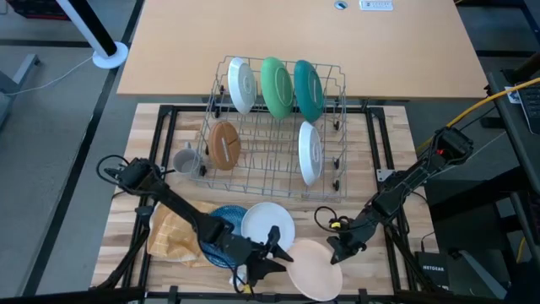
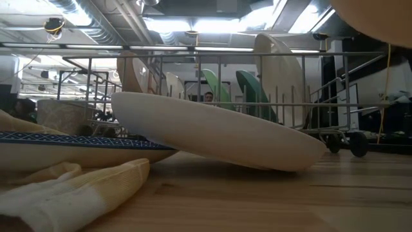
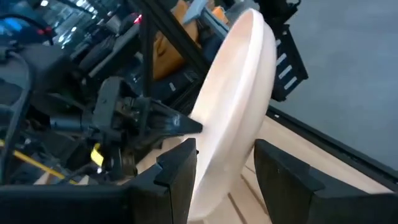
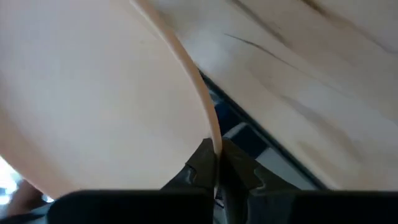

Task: Sort dishes
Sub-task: Put the orange plate in the dish rack

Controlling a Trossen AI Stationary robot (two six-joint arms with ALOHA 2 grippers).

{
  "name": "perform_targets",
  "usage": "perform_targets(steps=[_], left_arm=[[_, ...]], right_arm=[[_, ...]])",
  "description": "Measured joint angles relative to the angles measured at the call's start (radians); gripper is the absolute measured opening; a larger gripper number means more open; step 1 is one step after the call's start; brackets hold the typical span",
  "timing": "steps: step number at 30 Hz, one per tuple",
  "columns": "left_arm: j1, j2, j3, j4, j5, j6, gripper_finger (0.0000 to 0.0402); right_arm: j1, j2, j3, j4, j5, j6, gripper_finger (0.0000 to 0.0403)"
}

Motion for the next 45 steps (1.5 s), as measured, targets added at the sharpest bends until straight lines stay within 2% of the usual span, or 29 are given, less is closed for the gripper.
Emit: perform_targets(steps=[6,11,15,20,24,30,34,38,42,45], left_arm=[[0.017,0.000,0.017,-0.008,0.083,0.053,0.0153],[0.020,0.000,0.017,-0.007,0.087,0.039,0.0146],[0.009,0.000,0.017,-0.008,0.062,-0.053,0.0107],[-0.004,0.000,0.017,-0.006,-0.002,-0.219,0.0030],[-0.014,-0.002,0.018,0.003,-0.004,-0.338,0.0025],[-0.052,-0.014,0.017,-0.019,-0.010,-0.451,0.0026],[-0.084,-0.031,0.015,-0.013,-0.014,-0.632,0.0026],[-0.118,-0.073,0.016,-0.016,-0.109,-0.794,0.0026],[-0.153,-0.161,0.015,-0.032,-0.286,-0.859,0.0026],[-0.169,-0.246,0.017,-0.093,-0.457,-0.878,0.0026]], right_arm=[[-0.010,0.000,0.001,0.121,0.089,0.044,0.0015],[-0.042,0.000,0.001,0.155,0.100,0.039,0.0017],[-0.049,0.000,0.001,0.154,0.107,0.036,0.0018],[-0.047,0.000,0.001,0.140,0.126,0.042,0.0019],[-0.047,0.000,0.000,0.139,0.145,0.041,0.0024],[-0.047,0.000,0.000,0.142,0.172,0.028,0.0088],[-0.047,0.000,0.000,0.140,0.168,0.007,0.0131],[-0.047,-0.001,0.000,0.147,0.122,-0.074,0.0145],[-0.046,-0.028,0.000,0.149,0.152,-0.175,0.0147],[-0.047,-0.074,0.000,0.163,0.201,-0.264,0.0147]])
